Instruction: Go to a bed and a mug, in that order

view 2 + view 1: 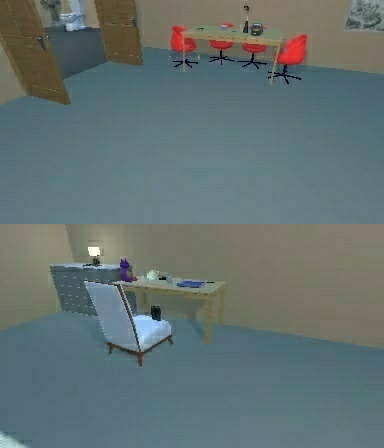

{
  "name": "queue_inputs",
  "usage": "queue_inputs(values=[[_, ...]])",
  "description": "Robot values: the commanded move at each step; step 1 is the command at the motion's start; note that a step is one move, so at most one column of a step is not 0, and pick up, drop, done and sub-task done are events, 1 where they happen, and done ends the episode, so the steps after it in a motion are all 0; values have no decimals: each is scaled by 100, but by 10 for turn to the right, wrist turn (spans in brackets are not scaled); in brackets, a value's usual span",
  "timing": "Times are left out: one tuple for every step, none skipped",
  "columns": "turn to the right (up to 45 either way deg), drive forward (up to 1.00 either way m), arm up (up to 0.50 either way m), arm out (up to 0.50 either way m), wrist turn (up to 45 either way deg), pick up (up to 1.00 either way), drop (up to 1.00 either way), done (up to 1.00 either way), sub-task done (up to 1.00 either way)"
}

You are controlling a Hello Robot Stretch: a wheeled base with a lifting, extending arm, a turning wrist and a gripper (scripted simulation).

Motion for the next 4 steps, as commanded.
queue_inputs(values=[[0,100,0,0,0,0,0,0,0],[0,100,0,0,0,0,0,0,0],[0,15,0,0,0,0,0,0,0],[-150,0,0,0,0,0,0,0,0]])
